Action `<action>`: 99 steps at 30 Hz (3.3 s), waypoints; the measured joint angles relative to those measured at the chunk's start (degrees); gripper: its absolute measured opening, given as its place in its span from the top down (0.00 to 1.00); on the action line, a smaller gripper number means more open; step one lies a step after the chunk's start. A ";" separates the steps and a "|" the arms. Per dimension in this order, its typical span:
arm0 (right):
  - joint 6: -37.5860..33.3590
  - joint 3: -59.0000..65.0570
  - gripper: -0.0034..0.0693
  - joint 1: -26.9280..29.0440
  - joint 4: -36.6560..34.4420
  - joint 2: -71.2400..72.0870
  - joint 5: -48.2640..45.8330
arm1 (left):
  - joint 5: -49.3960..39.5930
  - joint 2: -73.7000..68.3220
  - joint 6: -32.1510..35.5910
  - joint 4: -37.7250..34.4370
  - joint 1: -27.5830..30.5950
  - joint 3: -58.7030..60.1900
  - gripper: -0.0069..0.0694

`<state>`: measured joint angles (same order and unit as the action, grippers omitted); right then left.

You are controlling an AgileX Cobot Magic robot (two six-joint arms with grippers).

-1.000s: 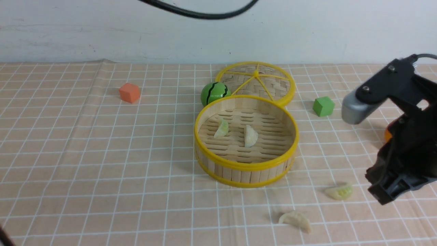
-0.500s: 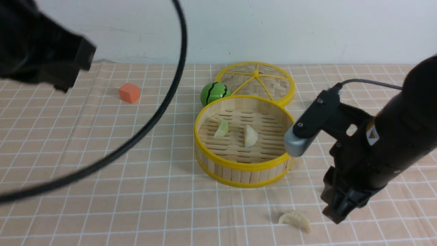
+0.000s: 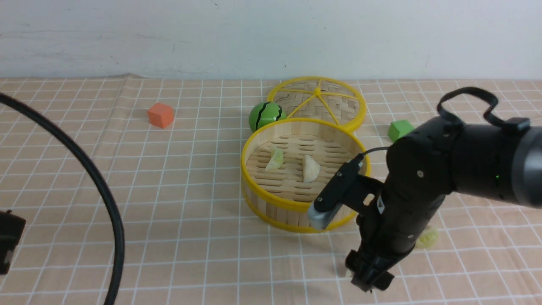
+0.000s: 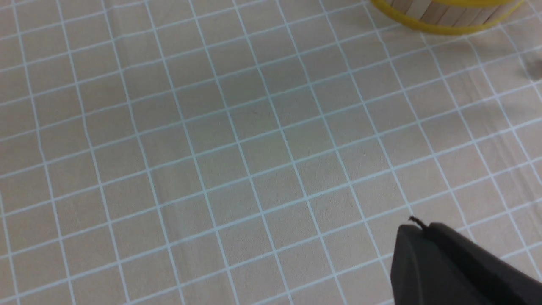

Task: Put the dumplings into the steamer on the table with the brown tablecloth.
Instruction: 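Reach for and grasp a dumpling lying on the table beside the steamer, then place the dumpling in the bamboo steamer basket with the right gripper, then reach for and grasp a dumpling lying on the table beside the steamer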

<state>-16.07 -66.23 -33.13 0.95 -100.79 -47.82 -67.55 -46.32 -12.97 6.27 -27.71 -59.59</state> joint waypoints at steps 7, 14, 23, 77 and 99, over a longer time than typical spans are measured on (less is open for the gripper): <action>0.00 -0.27 0.53 -0.06 3.45 -5.34 4.89 | 0.72 -0.04 0.00 -0.03 0.00 2.10 0.93; 0.00 -7.44 0.72 -0.06 3.34 -3.61 -3.88 | 1.23 -0.04 0.00 0.35 0.00 2.10 0.93; 8.30 -32.55 0.72 -0.06 2.60 -5.21 -8.76 | 2.66 -0.04 0.00 0.39 0.00 2.10 0.93; -10.74 -2.65 0.18 16.72 -0.14 2.61 -2.23 | 2.50 -0.04 0.00 -0.41 0.00 2.10 0.90; -17.37 -2.94 0.68 16.39 7.89 -7.94 4.10 | 2.91 -0.04 0.00 0.14 0.00 2.10 0.88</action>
<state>-33.44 -69.17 -16.74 8.83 -108.73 -43.72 -64.65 -46.36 -12.97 6.42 -27.71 -57.50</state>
